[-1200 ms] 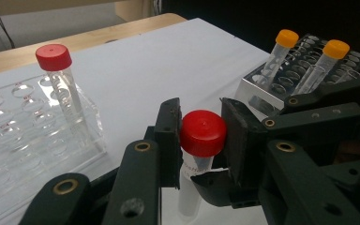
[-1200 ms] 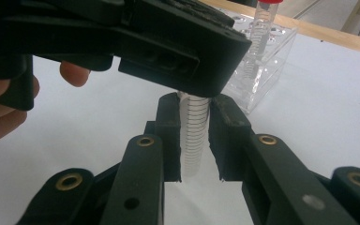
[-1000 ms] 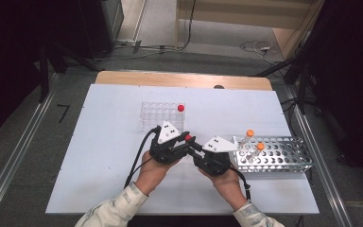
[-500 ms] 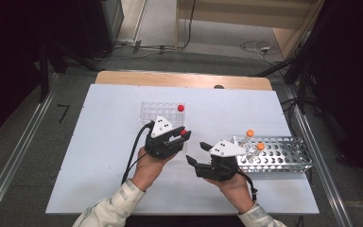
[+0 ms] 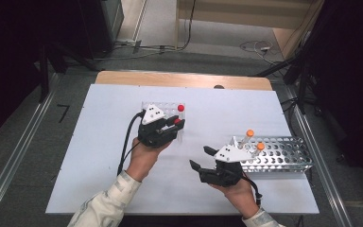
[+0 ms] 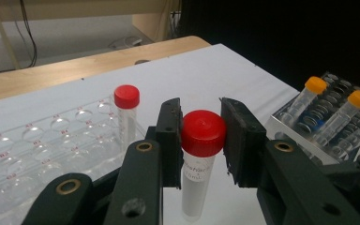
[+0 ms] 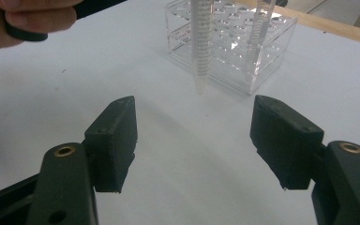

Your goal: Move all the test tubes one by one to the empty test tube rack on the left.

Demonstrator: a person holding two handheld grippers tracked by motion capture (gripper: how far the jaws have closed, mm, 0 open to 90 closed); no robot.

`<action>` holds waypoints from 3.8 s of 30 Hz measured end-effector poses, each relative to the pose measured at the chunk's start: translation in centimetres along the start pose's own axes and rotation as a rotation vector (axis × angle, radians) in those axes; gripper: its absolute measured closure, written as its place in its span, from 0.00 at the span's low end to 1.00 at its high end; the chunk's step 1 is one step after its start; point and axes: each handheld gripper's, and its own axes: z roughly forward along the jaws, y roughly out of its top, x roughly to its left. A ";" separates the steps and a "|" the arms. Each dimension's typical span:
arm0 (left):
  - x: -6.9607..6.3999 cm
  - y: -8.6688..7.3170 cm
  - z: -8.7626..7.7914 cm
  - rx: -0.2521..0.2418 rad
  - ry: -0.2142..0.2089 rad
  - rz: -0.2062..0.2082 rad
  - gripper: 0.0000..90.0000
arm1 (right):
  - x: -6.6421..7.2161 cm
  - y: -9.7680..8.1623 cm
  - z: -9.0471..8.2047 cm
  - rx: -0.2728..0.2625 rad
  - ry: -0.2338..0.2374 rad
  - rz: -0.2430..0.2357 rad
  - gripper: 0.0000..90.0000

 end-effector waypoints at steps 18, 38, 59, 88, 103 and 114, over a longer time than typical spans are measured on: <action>2.2 3.0 0.7 -0.010 0.086 -0.018 0.78 | 0.0 0.0 0.0 -0.007 -0.001 0.004 0.35; 3.3 4.2 2.8 -0.043 0.189 0.000 0.78 | -0.1 0.1 -0.3 -0.019 0.004 0.011 0.36; 3.4 3.4 4.4 -0.020 0.220 0.015 0.78 | -0.1 0.1 -0.5 -0.022 0.001 0.011 0.36; 3.7 0.6 5.7 0.007 0.212 0.012 0.70 | 0.1 0.0 -0.2 -0.009 0.002 0.009 0.36; 3.1 -0.2 3.5 -0.003 0.188 -0.058 0.28 | -0.3 0.0 -1.4 -0.033 -0.005 0.019 0.36; 2.2 -1.9 1.2 -0.016 0.166 -0.039 0.23 | -1.1 -1.0 -4.6 -0.064 -0.037 0.037 0.36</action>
